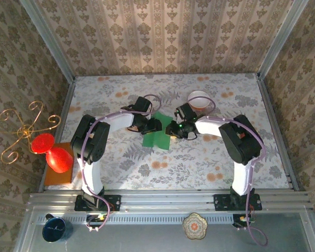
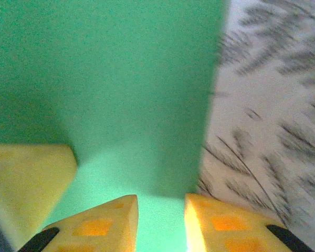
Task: Fold a paper plane with a square sheet of paper (pick it up from the middle)
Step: First fold in half a square sheet of paper at the center of the table.
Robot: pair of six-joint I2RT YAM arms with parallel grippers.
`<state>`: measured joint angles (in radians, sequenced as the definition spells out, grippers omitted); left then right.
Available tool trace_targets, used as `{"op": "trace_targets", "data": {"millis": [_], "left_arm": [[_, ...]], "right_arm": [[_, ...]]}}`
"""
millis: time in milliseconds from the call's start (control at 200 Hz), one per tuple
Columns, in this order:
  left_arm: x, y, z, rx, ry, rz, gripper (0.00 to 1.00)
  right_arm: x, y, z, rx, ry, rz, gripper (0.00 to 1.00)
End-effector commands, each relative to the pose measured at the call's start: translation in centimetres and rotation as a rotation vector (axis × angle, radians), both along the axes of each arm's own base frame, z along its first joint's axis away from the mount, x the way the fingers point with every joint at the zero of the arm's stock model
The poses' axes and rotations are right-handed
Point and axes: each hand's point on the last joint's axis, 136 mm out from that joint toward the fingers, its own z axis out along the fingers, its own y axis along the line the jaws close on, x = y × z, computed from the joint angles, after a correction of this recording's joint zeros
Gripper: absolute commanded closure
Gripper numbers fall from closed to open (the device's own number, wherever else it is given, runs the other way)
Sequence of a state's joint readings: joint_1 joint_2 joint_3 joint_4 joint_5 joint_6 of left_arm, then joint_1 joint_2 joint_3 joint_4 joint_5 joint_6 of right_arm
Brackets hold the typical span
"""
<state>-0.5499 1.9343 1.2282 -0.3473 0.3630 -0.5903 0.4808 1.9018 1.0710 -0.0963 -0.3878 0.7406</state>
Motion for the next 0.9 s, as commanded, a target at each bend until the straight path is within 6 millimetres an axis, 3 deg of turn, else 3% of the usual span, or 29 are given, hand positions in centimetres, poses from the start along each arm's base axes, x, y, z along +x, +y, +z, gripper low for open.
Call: {"op": "trace_targets", "data": {"millis": [0,230,370,490,680,895], "left_arm": [[0.3,0.6,2.0,-0.041,-0.037,0.011,0.53],[0.4,-0.2,8.7,-0.249,-0.143,0.003,0.6],[-0.1,-0.9,13.0,-0.405,-0.173,-0.002,0.6],[-0.7,-1.9,16.1,-0.518,-0.185,-0.031,0.6],[-1.3,-2.7,18.3,-0.608,-0.169,-0.063,0.61],[-1.4,-2.8,18.2,-0.619,-0.155,-0.065,0.64]], "right_arm": [[0.6,-1.4,3.2,0.065,-0.086,-0.035,0.64],[1.0,-3.3,9.1,0.204,-0.231,-0.042,0.44],[1.1,-2.8,12.1,0.346,-0.269,-0.017,0.32],[1.2,-1.7,14.1,0.454,-0.278,0.004,0.28],[1.5,-0.5,16.1,0.546,-0.287,0.04,0.24],[1.3,0.4,17.0,0.602,-0.29,0.075,0.25]]}}
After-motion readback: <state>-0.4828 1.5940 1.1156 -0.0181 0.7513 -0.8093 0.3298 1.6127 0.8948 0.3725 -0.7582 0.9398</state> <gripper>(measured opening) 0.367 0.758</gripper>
